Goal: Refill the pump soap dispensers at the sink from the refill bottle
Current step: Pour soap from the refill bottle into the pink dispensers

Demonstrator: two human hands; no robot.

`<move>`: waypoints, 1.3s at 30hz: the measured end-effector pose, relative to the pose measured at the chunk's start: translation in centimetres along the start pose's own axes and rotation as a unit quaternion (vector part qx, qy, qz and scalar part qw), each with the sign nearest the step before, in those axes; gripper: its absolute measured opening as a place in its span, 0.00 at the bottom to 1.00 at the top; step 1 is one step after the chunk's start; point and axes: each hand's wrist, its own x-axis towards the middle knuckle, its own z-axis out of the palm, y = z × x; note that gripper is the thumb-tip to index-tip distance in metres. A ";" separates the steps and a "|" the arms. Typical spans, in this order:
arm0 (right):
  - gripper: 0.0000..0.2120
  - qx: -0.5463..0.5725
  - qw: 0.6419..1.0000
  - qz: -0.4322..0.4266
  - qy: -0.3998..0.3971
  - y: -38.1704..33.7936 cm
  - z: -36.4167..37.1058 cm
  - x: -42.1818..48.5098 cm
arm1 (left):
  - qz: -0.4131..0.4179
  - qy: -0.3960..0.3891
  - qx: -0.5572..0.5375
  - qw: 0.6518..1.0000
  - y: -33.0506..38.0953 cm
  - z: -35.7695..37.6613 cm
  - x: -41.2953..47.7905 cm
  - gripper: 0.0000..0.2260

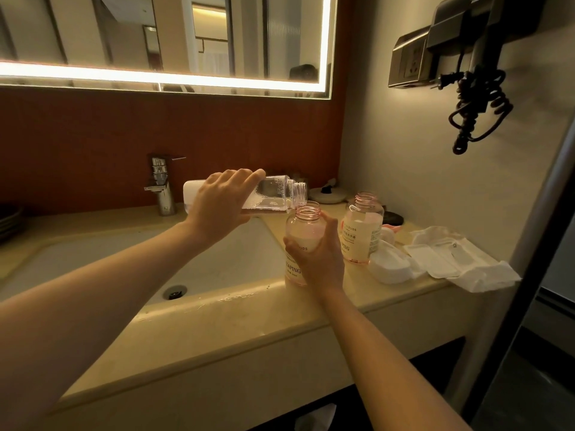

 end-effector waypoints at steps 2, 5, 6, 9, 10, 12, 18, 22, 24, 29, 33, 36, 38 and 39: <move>0.35 0.002 1.000 -0.001 0.002 0.0 0.0 0.0 | 0.005 0.004 0.002 1.000 -0.1 0.1 0.1 0.34; 0.35 0.004 1.000 -0.003 0.005 0.0 0.0 0.0 | 0.014 0.007 0.009 1.000 -0.3 0.2 0.3 0.34; 0.35 0.001 1.000 -0.004 0.006 0.1 0.0 0.0 | 0.017 0.009 0.009 1.000 -0.4 0.2 0.3 0.33; 0.34 0.001 1.000 -0.007 0.008 0.1 0.0 0.0 | 0.024 0.015 0.017 0.999 -0.6 0.3 0.3 0.33; 0.34 0.003 1.000 -0.008 0.008 0.1 0.0 0.0 | 0.028 0.017 0.022 0.999 -0.5 0.3 0.4 0.32; 0.34 0.005 1.000 -0.007 0.010 0.1 0.1 0.0 | 0.032 0.022 0.031 0.999 -0.6 0.4 0.4 0.33; 0.35 0.006 1.000 -0.011 0.016 0.1 0.1 -0.1 | 0.043 0.033 0.052 0.997 -0.8 0.4 0.7 0.33; 0.34 0.006 1.000 -0.008 0.017 0.0 0.1 0.0 | 0.045 0.037 0.052 0.997 -0.8 0.4 0.7 0.33; 0.35 0.005 1.000 -0.003 0.014 0.1 0.1 0.0 | 0.043 0.039 0.050 0.997 -0.8 0.4 0.6 0.33; 0.35 0.014 1.000 -0.002 0.014 0.2 0.2 -0.1 | 0.045 0.038 0.051 0.997 -0.7 0.4 0.6 0.33; 0.35 0.012 1.000 0.001 0.013 0.2 0.2 -0.1 | 0.047 0.038 0.052 0.997 -0.8 0.4 0.6 0.33; 0.35 0.012 1.000 -0.003 0.013 0.2 0.2 0.0 | 0.046 0.039 0.056 0.997 -0.9 0.4 0.6 0.33; 0.35 0.012 1.000 -0.008 0.014 0.2 0.2 0.0 | 0.048 0.040 0.058 0.996 -0.9 0.5 0.6 0.33; 0.35 0.012 1.000 -0.008 0.013 0.2 0.2 0.0 | 0.049 0.040 0.058 0.996 -0.9 0.5 0.6 0.33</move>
